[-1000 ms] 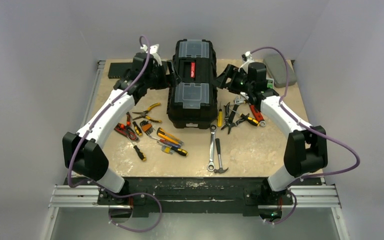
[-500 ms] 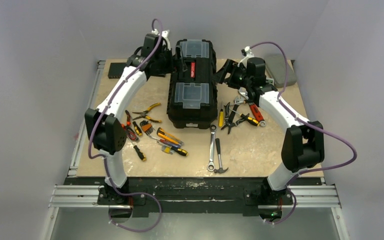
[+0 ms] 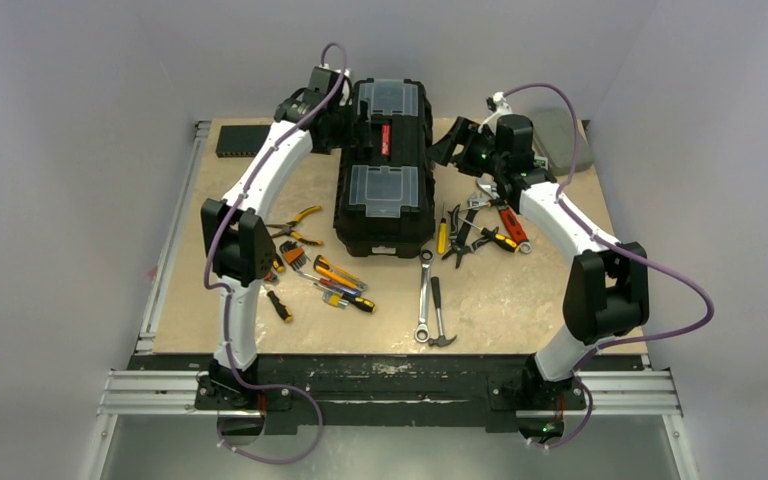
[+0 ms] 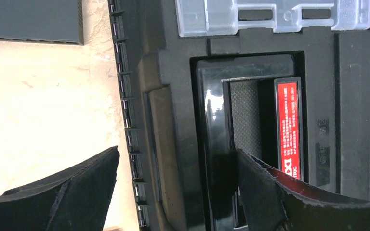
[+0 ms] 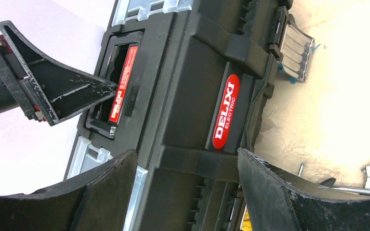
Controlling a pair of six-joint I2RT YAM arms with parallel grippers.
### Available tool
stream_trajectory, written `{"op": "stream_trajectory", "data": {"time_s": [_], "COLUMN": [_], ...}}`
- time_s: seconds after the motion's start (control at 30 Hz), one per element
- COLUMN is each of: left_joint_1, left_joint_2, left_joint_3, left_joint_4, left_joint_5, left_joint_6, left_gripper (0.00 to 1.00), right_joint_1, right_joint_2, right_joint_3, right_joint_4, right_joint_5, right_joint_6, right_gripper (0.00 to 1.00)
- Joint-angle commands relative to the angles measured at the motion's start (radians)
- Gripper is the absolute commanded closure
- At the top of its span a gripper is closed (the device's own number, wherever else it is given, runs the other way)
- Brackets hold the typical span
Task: Pack the tool kit
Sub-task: Adjust the toolbox at the center of the board.
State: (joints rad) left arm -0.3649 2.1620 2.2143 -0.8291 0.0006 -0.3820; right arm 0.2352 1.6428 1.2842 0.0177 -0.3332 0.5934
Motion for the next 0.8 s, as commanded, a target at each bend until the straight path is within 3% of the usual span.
{"op": "stream_trajectory", "data": {"time_s": [0.0, 0.2, 0.5, 0.77], "left_joint_1": [0.02, 0.073, 0.106, 0.136], "left_joint_2": [0.051, 0.02, -0.062, -0.164], "left_joint_3": [0.021, -0.148, -0.318, -0.46], "left_joint_4": [-0.054, 0.1, 0.277, 0.38], "left_joint_5": [-0.035, 0.25, 0.485, 0.587], "left_joint_6": [0.006, -0.077, -0.156, -0.192], "left_gripper": [0.14, 0.35, 0.64, 0.71], "right_joint_1": [-0.008, -0.011, -0.01, -0.011], "right_joint_2": [-0.021, -0.01, 0.032, 0.047], "right_joint_3": [-0.008, 0.02, 0.025, 0.01], "right_joint_4": [0.046, 0.035, 0.046, 0.1], "right_joint_5": [0.016, -0.006, -0.065, -0.156], "right_joint_6": [-0.011, -0.003, 0.056, 0.122], "right_gripper": [0.25, 0.26, 0.26, 0.26]}}
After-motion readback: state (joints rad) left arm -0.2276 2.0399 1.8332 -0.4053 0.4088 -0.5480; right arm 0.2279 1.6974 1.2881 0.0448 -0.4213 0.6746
